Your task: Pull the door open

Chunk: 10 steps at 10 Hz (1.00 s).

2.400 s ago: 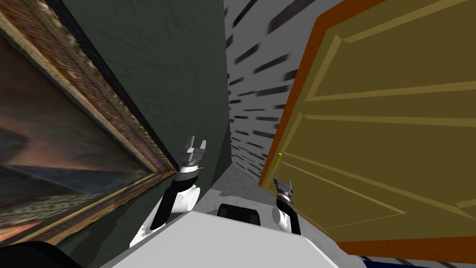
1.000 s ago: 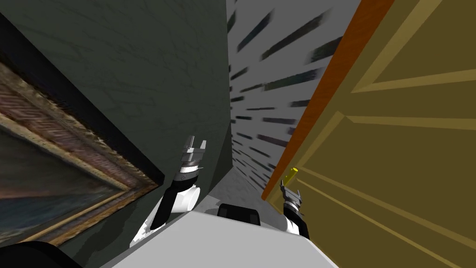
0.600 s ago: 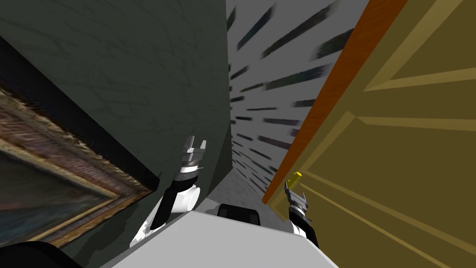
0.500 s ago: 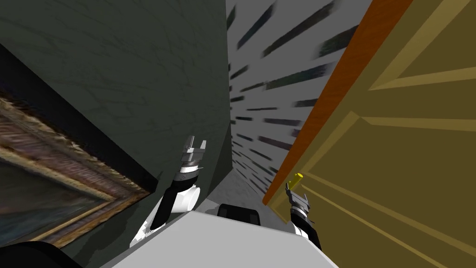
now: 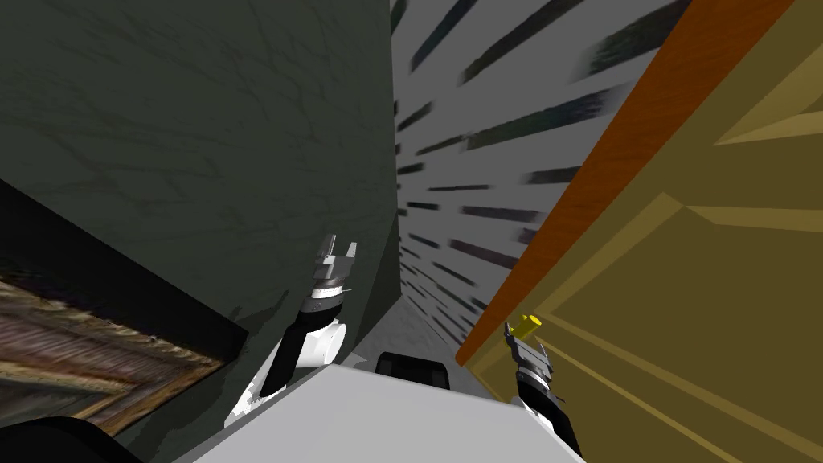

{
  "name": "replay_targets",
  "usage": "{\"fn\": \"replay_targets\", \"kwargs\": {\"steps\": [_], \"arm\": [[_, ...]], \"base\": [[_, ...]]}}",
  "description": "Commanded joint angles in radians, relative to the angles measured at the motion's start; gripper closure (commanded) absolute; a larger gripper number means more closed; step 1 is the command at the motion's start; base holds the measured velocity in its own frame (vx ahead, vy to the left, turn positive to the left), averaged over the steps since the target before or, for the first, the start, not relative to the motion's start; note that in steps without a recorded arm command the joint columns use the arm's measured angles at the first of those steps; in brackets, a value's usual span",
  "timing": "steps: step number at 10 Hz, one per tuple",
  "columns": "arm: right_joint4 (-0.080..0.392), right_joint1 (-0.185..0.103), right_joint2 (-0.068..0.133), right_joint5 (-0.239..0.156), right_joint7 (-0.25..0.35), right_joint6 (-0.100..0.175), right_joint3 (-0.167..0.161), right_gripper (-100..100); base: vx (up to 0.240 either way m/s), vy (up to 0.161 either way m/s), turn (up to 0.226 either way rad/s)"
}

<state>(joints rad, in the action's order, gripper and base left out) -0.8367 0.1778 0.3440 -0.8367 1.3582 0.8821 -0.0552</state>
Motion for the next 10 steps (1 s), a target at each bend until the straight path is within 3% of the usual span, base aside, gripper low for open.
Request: {"fn": "replay_targets", "kwargs": {"steps": [1, 6, 10], "arm": [[-0.001, -0.005, 0.001, 0.000, -0.004, -0.002, 0.002, 100], [-0.001, -0.005, 0.001, 0.000, -0.004, -0.002, 0.002, 100], [-0.024, 0.006, 0.012, 0.025, 0.021, -0.002, -0.045, 100]], "base": [[-0.025, 0.016, 0.037], [-0.009, -0.002, 0.004], [-0.177, 0.015, 0.057]]}}
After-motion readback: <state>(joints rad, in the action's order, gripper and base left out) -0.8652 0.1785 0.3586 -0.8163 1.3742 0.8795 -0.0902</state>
